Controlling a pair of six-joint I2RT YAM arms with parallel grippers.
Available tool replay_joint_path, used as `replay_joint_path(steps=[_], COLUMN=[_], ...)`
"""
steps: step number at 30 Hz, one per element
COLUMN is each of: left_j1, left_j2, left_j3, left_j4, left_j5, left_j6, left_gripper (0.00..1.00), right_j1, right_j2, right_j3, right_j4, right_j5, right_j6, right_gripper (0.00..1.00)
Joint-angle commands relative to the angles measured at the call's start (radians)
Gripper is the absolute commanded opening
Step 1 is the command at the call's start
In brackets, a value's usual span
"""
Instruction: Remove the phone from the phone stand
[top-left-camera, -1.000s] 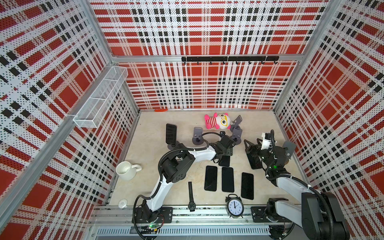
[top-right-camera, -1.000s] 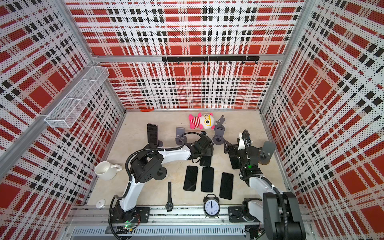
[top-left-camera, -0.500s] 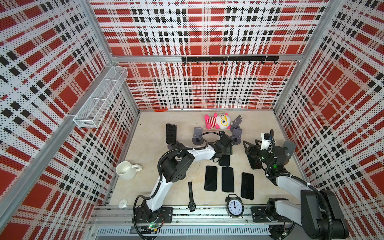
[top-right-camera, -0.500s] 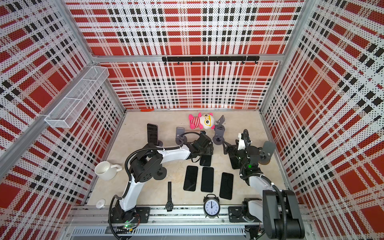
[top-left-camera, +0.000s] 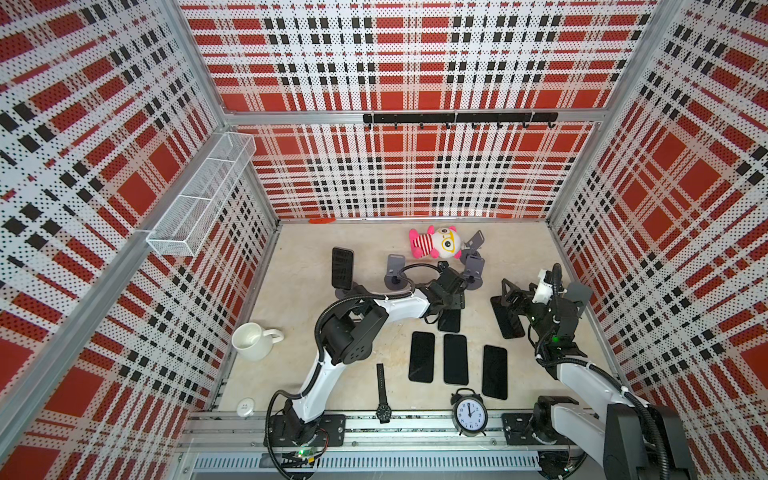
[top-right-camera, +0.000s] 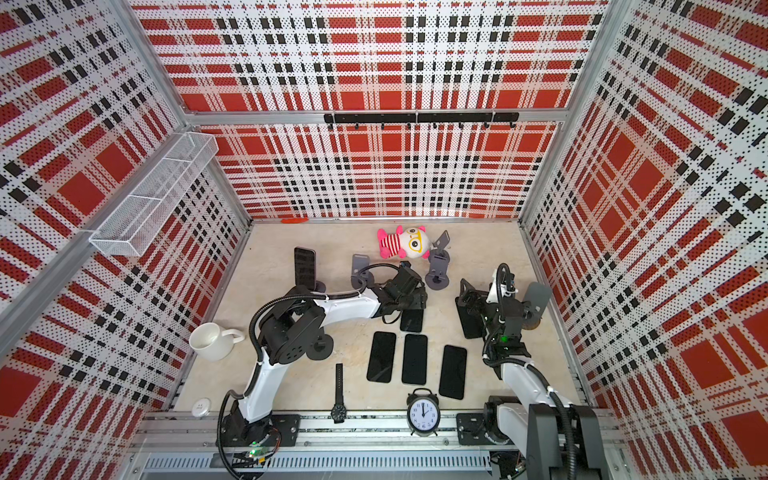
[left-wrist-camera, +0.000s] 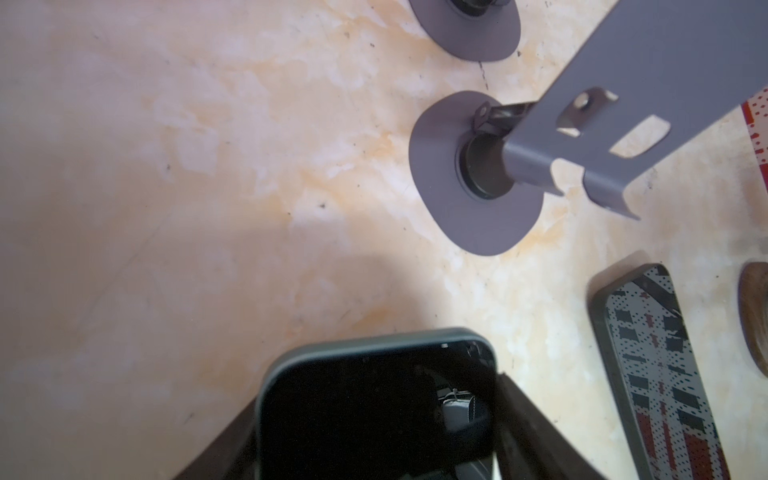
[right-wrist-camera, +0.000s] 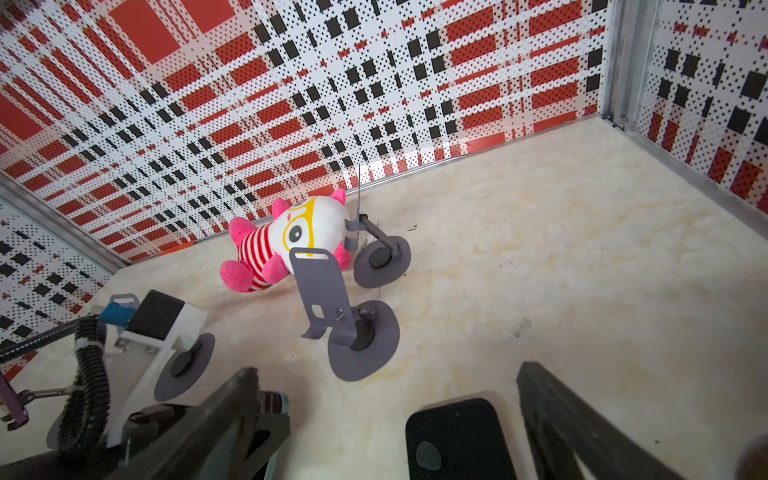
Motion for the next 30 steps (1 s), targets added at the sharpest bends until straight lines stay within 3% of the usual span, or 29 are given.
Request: replay_joint_path(steps=[1,12,20,21,26,30], left_j1=[0.001,-0.01,-0.015,-0.015,-0.016,-0.012], left_j2=[-0.014,0.024,0.039,0.041,0.046,0.044], left_j3=[-0.002,0.014,0.006,0.006,0.001,-0.01], left_j4=[-0.006,0.002,0.03,0.036,0.052,0.06], left_j5=[0.015,-0.104,-0.154,-0.15,-0.133,-0.099], left_j6=[-0.012,-0.015,0.003,0.006,0.011,0.012], left_gripper=[0.64,0.64,0.64,0.64,0.65,0.65], right_j1=[-0.012,-0.011,0.003,-0.013,-0.126,-0.138], right_j2=[0.0,-0.009,0.03,0.053,0.203,0.34], right_j3=[0.001,-0.037,0.121,0.145,0.269,0.461], right_j4=[0.007,0.105,-0.231,-0.255,-0.261,-0.434], right_j5=[0.003,-0.054,0.225,0.214,-0.061,-0.058], right_j6=[0.008,0.039,0.21,0.219,0.184,0.099], right_gripper=[1.0,1.0,1.0,1.0,1.0,1.0])
